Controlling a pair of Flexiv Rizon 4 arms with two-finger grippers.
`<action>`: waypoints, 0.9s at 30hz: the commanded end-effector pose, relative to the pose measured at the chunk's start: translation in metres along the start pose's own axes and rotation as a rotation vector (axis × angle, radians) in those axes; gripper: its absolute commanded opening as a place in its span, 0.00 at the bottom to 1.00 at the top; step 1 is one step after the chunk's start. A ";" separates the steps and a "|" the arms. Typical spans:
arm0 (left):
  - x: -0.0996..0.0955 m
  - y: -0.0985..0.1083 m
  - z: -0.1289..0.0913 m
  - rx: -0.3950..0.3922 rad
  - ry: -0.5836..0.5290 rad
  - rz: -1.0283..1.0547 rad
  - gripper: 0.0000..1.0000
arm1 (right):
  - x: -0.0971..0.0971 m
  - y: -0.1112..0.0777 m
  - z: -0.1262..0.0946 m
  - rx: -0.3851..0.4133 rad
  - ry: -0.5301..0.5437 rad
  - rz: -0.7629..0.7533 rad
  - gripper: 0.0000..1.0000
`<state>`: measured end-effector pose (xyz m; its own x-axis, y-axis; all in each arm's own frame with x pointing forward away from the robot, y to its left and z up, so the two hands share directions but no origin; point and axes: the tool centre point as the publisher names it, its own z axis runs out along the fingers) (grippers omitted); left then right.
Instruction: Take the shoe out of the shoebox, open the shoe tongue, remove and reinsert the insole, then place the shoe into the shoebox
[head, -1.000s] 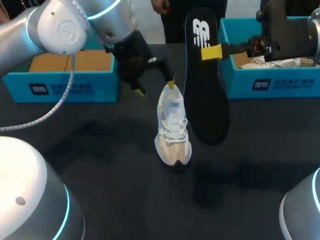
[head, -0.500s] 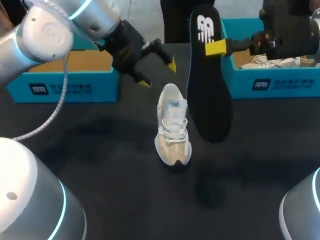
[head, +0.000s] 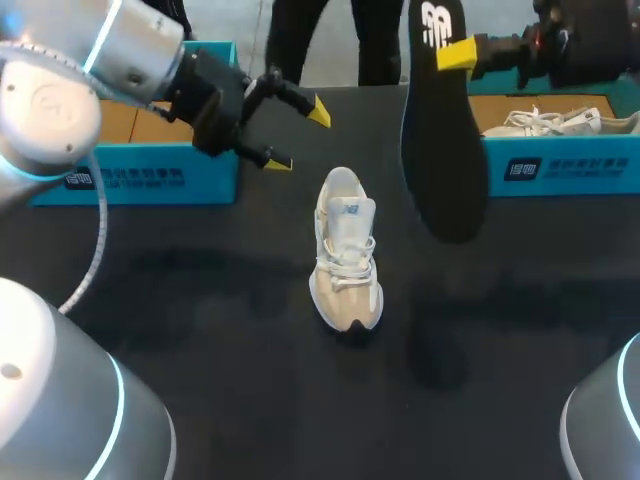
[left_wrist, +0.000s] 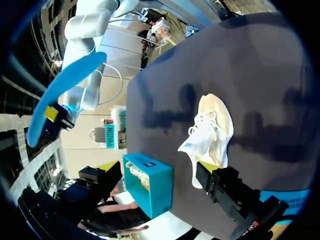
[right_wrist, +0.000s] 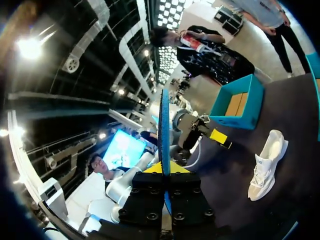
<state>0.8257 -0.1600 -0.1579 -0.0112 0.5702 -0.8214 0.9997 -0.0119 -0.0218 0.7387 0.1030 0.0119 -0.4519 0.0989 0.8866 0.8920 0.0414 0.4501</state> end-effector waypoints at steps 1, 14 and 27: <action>0.006 -0.012 -0.002 -0.041 -0.138 -0.001 1.00 | -0.017 0.014 -0.004 0.088 -0.025 0.082 0.00; -0.006 -0.018 -0.007 -0.081 -0.311 -0.026 1.00 | -0.074 0.037 0.001 0.154 -0.090 0.278 0.00; -0.018 -0.019 -0.010 -0.069 -0.400 -0.059 1.00 | -0.083 0.047 0.009 0.155 -0.083 0.303 0.00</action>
<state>0.8075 -0.1612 -0.1362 -0.0655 0.2201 -0.9733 0.9961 0.0729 -0.0506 0.8138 0.1054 -0.0423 -0.1706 0.2084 0.9631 0.9821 0.1155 0.1490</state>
